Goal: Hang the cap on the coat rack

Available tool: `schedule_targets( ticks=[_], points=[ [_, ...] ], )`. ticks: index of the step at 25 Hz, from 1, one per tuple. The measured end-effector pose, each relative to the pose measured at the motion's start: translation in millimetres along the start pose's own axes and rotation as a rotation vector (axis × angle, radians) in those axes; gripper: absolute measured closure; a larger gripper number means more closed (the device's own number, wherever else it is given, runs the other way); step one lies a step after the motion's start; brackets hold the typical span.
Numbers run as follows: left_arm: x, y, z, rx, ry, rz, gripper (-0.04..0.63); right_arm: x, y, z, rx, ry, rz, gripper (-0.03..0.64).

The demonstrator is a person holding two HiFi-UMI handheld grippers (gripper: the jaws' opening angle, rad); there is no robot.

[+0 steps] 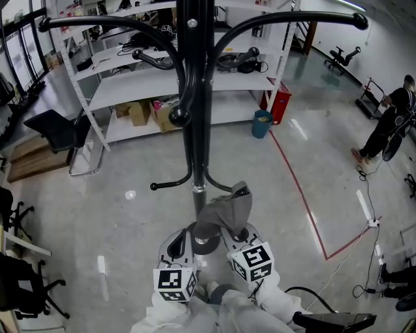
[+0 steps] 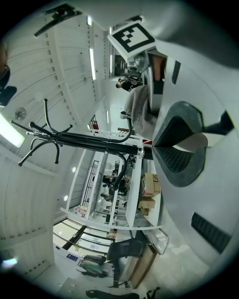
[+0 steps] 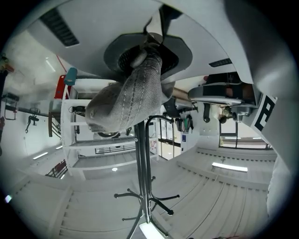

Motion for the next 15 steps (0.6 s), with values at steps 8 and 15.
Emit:
schedule_targets(
  ticks=[8, 15],
  points=[
    [-5.8, -2.0, -5.4, -0.019, 0.04, 0.011, 0.603, -0.9, -12.9, -14.5, -0.029, 0.047, 0.003, 0.591],
    [-18.5, -3.8, -5.3, -0.032, 0.082, 0.021, 0.602, -3.6, -26.0, -37.9, -0.063, 0.087, 0.002, 0.591]
  ],
)
Point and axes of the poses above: the fingertips, and each gripper's own axes: z backward along the fingers, x to its right, y out of its top, the point moved 7 cm from there along z, backward along the fingers, and after that the axes turned 9 degrees about z, right-handed, at the moved point
